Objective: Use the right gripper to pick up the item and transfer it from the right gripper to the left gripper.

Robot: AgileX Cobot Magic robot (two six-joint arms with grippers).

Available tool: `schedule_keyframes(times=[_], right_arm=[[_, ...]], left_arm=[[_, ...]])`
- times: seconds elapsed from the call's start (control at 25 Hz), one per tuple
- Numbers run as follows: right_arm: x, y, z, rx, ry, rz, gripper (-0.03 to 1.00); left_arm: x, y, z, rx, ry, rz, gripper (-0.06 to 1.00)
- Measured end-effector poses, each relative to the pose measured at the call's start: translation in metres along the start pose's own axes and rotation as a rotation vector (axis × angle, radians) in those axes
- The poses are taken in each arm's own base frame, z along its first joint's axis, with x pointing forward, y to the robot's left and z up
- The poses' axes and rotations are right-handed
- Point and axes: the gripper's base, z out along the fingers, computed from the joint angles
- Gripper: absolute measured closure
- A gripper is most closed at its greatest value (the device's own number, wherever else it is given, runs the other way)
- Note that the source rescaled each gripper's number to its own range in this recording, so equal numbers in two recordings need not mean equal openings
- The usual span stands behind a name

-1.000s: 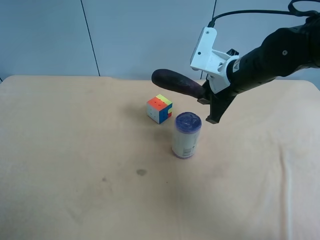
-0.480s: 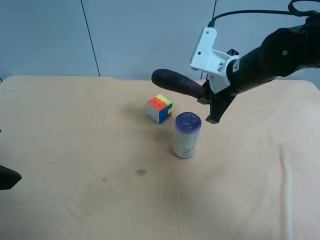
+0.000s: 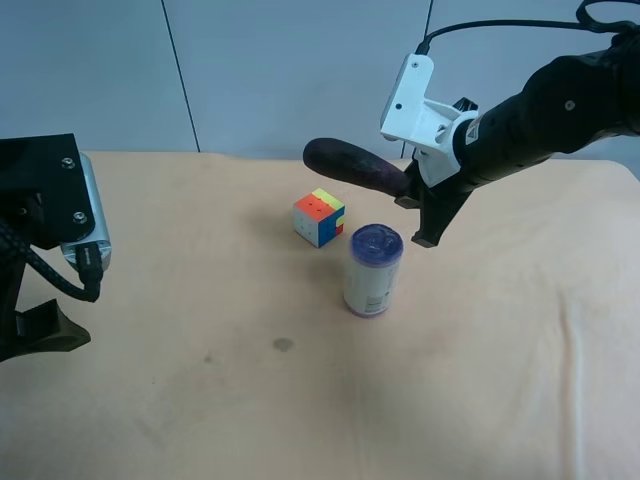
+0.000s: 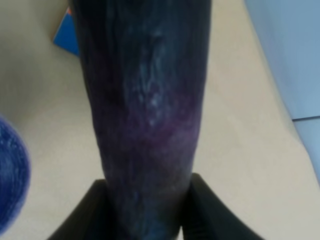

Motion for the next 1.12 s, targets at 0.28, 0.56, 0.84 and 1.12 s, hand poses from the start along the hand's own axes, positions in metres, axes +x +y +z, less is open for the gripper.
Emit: schedule_keyframes(times=[0.28,0.56,0.84,1.12], right_arm=[[0.0,0.0,0.0,0.0,0.0,0.0,0.97],[0.0,0.0,0.0,0.0,0.0,0.0,0.97],[0.0,0.0,0.0,0.0,0.0,0.0,0.97],[0.0,0.0,0.0,0.0,0.0,0.0,0.97]], left_arm=[[-0.018,0.015,0.01,-0.096,-0.074,0.099,-0.06],[-0.054,0.031,-0.002,-0.209,-0.231,0.179,-0.06],[-0.081,0.013,0.012,-0.209,-0.304,0.391,-0.06],[-0.104,0.001,0.031,-0.225,-0.381,0.526,-0.06]])
